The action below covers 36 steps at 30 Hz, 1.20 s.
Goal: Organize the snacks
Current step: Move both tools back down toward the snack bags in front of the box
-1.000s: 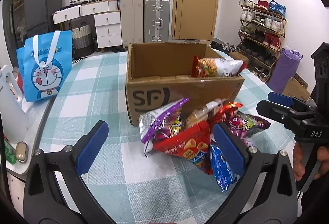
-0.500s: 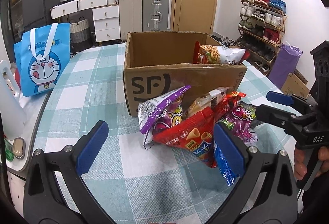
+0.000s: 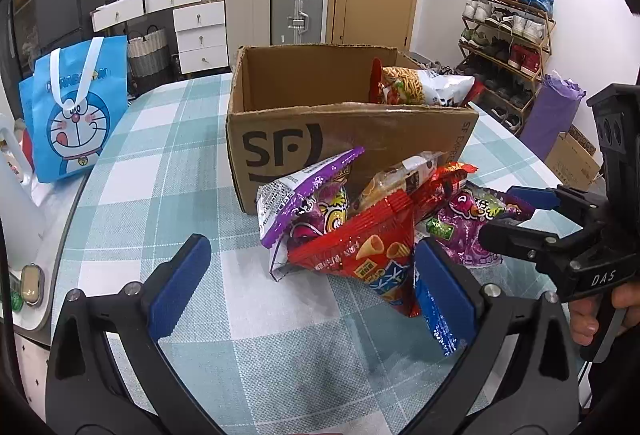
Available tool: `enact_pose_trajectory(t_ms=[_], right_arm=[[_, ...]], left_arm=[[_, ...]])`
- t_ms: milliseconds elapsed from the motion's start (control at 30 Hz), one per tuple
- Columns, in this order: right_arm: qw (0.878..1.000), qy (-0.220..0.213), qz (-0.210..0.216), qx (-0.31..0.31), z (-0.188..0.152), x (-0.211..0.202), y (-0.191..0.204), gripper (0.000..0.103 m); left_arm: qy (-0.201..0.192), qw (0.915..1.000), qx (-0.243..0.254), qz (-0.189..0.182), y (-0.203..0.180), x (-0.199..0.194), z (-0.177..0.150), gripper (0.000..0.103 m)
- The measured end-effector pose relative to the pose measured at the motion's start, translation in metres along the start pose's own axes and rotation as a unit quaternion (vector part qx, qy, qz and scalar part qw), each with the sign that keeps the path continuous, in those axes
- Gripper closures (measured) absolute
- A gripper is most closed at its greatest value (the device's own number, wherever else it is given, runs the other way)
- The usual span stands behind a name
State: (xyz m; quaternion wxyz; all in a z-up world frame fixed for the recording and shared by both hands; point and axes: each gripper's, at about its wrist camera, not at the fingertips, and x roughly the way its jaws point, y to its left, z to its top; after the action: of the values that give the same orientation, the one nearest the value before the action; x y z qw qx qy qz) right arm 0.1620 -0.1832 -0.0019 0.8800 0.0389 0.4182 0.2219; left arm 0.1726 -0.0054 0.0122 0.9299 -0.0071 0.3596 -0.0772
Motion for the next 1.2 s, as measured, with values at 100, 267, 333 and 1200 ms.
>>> enact_pose_trajectory(t_ms=[100, 267, 333, 1200], right_arm=[[1.0, 0.004, 0.004, 0.012, -0.001, 0.004, -0.006, 0.001], [0.999, 0.013, 0.016, 0.044, -0.002, 0.01, -0.02, 0.001], [0.998, 0.014, 0.025, 0.052, -0.002, 0.011, -0.023, 0.001], [0.996, 0.002, 0.064, 0.055, -0.005, 0.01, -0.019, 0.055]], left_arm=[[0.003, 1.0, -0.001, 0.001, 0.0, 0.002, -0.001, 0.001], [0.004, 1.0, 0.001, 0.001, 0.0, 0.003, -0.003, 0.001], [0.005, 1.0, 0.0, 0.0, 0.001, 0.003, -0.003, 0.001], [0.02, 0.9991, 0.012, -0.035, -0.004, 0.005, -0.004, 0.001]])
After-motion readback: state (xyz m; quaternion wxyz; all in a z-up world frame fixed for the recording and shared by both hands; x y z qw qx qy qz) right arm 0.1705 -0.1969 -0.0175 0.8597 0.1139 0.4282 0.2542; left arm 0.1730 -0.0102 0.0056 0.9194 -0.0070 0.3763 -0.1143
